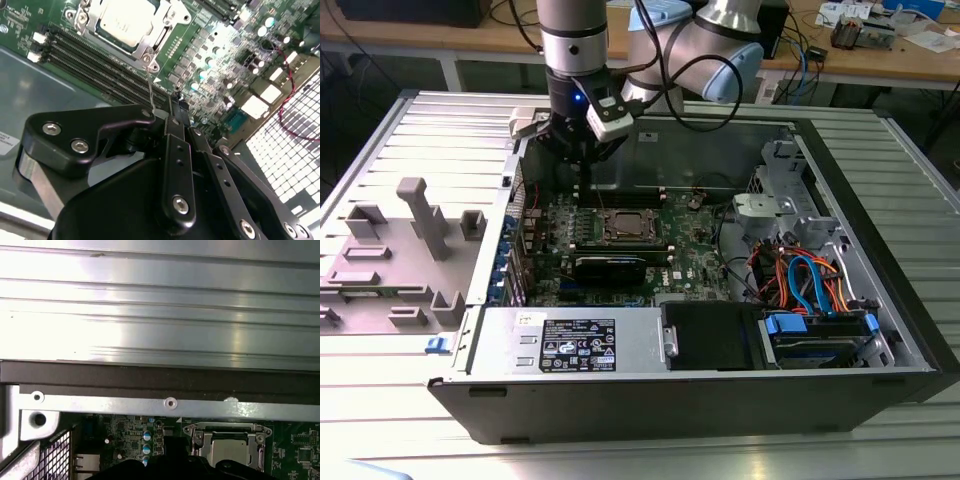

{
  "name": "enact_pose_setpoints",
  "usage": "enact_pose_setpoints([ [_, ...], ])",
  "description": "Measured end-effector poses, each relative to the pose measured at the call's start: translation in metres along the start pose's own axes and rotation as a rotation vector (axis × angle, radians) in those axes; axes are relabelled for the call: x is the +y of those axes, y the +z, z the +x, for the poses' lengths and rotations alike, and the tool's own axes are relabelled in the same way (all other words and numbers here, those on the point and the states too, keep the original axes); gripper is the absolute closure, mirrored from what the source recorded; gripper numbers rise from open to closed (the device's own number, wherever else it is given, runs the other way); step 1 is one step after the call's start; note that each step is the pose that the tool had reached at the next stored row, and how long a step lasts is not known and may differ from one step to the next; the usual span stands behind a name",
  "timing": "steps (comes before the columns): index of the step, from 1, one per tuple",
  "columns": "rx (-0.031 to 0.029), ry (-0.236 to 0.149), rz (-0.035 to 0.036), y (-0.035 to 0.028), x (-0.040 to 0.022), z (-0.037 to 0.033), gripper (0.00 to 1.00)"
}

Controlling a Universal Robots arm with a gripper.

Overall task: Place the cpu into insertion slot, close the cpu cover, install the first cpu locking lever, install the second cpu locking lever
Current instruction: 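Install the first cpu locking lever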

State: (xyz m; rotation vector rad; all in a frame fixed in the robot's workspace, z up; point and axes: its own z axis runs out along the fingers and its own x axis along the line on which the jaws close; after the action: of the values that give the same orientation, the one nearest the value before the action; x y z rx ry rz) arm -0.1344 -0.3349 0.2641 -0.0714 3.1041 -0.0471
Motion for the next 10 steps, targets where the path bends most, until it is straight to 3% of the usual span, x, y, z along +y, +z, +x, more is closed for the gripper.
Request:
enact_pose_setpoints([
  [10, 0.0, 0.0, -0.0001, 0.0001, 0.0003, -0.003, 0.89],
])
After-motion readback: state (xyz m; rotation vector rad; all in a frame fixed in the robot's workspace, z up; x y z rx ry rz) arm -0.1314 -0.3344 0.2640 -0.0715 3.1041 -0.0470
